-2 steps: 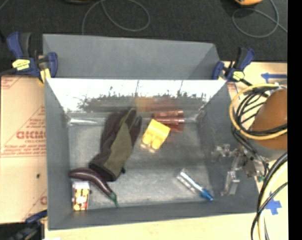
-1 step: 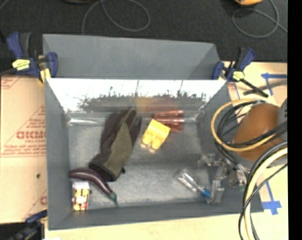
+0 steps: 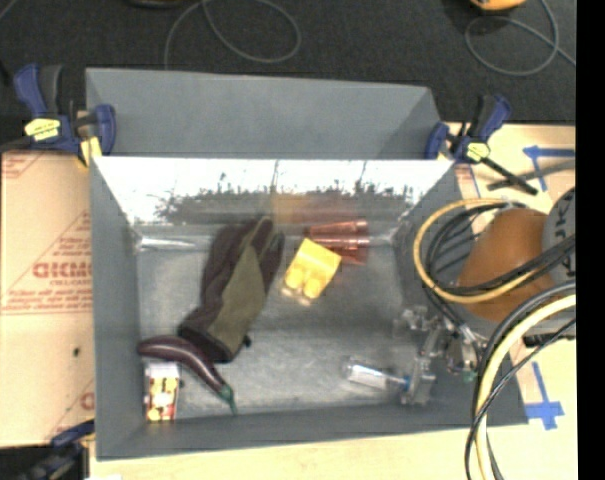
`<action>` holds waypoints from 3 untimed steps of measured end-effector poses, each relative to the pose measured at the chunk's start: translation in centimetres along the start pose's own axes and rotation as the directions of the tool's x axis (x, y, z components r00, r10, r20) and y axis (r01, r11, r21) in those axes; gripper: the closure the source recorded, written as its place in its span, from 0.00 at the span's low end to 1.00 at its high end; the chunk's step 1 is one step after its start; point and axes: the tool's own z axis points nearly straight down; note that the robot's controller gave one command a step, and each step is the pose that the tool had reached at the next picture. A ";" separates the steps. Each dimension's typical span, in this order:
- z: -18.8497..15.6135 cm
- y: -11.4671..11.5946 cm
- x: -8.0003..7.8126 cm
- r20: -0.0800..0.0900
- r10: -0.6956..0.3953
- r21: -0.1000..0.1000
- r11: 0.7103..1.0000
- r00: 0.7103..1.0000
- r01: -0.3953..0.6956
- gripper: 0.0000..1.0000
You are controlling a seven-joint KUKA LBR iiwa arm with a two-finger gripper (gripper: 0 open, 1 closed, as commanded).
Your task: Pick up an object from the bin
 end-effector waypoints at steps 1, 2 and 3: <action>0.4 0.3 0.3 -0.001 0.054 0.002 0.999 0.999 -0.054 0.00; 0.4 1.4 0.4 0.005 -0.035 0.001 0.999 0.999 0.035 0.00; 0.7 2.8 1.0 -0.005 0.105 0.002 0.994 0.994 -0.105 1.00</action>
Offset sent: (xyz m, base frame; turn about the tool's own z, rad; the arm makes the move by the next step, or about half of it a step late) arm -0.0033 0.0299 -0.0078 0.2628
